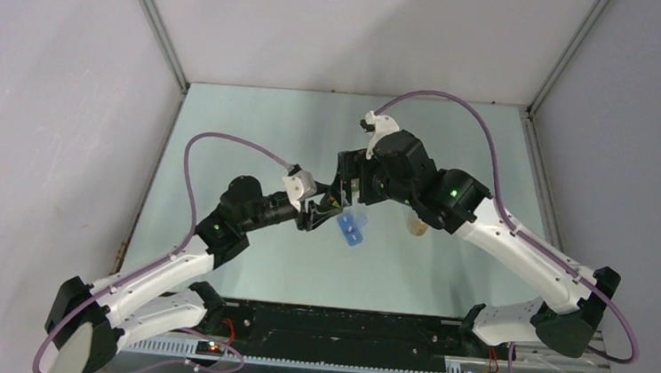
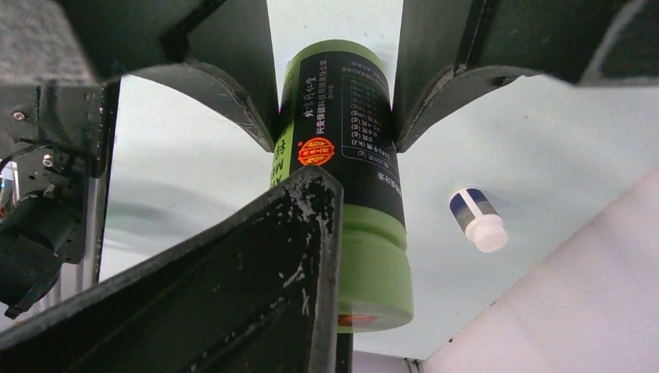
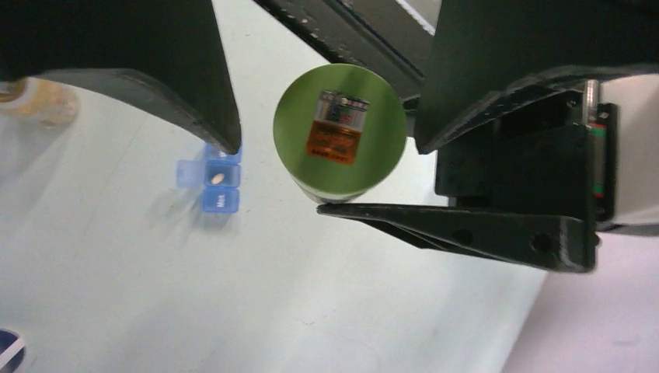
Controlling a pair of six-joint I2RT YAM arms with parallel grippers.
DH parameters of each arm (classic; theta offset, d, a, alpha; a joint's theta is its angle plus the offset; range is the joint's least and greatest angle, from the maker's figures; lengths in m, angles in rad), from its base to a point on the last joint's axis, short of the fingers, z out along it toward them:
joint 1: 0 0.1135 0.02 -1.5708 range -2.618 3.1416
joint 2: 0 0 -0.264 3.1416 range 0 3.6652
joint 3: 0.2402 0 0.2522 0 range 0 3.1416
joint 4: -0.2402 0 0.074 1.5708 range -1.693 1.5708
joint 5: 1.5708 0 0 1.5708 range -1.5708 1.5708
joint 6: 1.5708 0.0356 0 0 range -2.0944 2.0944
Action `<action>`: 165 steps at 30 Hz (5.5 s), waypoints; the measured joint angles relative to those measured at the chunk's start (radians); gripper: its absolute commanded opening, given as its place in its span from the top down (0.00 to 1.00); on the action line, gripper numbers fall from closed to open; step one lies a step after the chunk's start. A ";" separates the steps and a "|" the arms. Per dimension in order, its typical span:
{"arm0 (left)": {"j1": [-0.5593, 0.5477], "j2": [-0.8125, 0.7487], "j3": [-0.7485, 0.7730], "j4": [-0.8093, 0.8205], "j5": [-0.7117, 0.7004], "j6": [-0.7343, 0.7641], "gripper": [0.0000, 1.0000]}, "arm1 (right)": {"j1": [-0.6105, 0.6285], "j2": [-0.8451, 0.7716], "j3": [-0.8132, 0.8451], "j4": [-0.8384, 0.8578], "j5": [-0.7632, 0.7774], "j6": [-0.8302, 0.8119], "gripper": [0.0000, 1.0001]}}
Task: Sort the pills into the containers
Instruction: Screw the lid of the pill bottle onto the pill bottle.
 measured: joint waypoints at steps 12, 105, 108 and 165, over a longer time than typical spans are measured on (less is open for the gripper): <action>-0.001 0.013 0.005 0.028 0.025 0.006 1.00 | -0.117 -0.159 -0.027 0.018 -0.236 -0.150 0.01; -0.045 0.094 0.126 -0.211 0.313 0.129 1.00 | -0.114 -0.199 -0.163 0.020 -0.497 -0.628 0.41; -0.045 0.094 0.126 -0.211 0.288 0.129 1.00 | -0.111 -0.177 -0.163 0.056 -0.482 -0.557 0.55; -0.057 0.097 0.127 -0.188 0.116 0.109 1.00 | -0.098 -0.109 -0.062 -0.098 -0.242 -0.204 0.85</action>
